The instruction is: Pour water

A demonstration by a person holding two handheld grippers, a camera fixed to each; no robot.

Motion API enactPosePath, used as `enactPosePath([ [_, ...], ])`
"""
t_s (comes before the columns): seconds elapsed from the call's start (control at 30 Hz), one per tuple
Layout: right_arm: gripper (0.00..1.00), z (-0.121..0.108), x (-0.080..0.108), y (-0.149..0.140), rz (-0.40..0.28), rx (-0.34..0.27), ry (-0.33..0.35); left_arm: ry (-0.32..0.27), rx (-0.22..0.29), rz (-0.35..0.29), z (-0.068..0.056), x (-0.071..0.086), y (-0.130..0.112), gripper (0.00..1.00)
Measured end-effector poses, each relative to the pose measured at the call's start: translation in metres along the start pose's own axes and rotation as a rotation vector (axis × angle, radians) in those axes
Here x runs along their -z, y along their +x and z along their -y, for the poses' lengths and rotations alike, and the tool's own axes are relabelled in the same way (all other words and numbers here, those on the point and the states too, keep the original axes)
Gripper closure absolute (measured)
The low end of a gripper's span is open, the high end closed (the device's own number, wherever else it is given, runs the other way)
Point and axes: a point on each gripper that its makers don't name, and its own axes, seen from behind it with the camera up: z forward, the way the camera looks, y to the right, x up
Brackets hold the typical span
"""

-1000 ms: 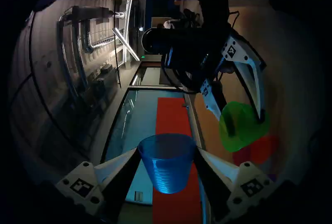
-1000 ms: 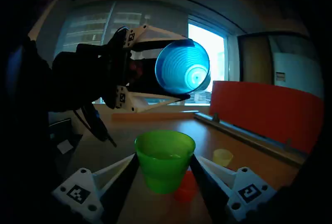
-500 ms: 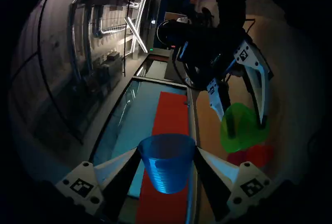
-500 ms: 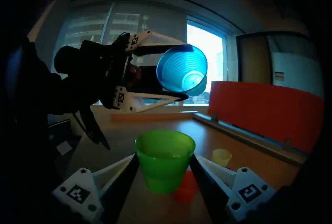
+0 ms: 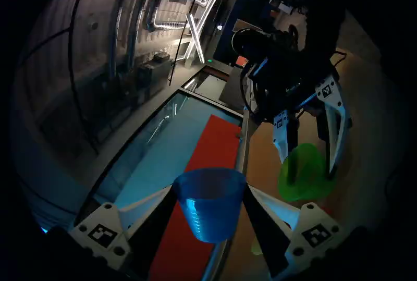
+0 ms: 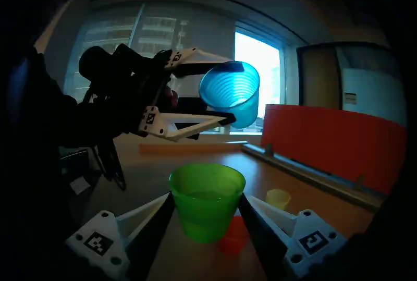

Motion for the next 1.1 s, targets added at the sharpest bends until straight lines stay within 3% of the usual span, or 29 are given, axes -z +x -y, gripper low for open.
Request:
enactPosePath([
  [0.3,0.13,0.003,0.004,0.003,0.000,0.011,-0.001,0.024,0.171,-0.005,0.003,0.004,0.002,0.13],
  [0.57,0.13,0.005,0.005,0.006,-0.002,0.016,-0.004,0.046,0.334,0.030,0.004,0.005,-0.009,0.13],
  [1.1,0.13,0.002,0.009,0.010,-0.012,0.013,-0.016,0.082,0.716,0.096,0.005,0.008,-0.037,0.13],
])
